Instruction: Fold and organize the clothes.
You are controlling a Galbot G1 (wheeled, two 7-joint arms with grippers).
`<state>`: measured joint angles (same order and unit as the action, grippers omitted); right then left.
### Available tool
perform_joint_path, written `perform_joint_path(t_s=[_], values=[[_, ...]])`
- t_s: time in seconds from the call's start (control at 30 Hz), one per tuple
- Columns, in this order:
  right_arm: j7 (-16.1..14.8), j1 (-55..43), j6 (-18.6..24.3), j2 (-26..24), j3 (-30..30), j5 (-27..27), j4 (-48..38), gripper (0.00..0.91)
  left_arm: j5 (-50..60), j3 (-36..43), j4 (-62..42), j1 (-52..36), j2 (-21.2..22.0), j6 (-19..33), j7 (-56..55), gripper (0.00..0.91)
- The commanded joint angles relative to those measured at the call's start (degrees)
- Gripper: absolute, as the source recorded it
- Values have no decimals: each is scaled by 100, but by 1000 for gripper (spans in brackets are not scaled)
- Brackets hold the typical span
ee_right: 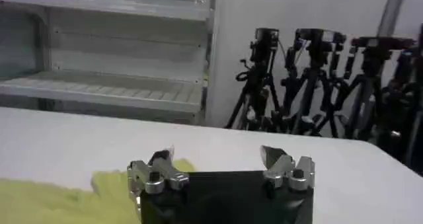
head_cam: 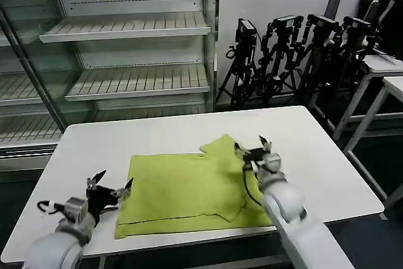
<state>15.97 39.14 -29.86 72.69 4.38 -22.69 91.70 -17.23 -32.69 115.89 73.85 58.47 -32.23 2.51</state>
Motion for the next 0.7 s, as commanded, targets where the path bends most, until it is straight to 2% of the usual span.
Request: perform_joint_path(t_s=[0.03,0.33,0.7], values=[[17,-1344,-114,570,-536,-34,-1604,907,-269,642,-1391,-1556,-383,-88,127,907],[72,-1438,-216,654,-414,-169,-2147,907,-816,1141,-2436,-2332,-303,-92,131,907],[-131,-1218,-336,389,-441,-342,-1996,907,-1148,1401,-2857,-2614,-322,-112,-45,907]])
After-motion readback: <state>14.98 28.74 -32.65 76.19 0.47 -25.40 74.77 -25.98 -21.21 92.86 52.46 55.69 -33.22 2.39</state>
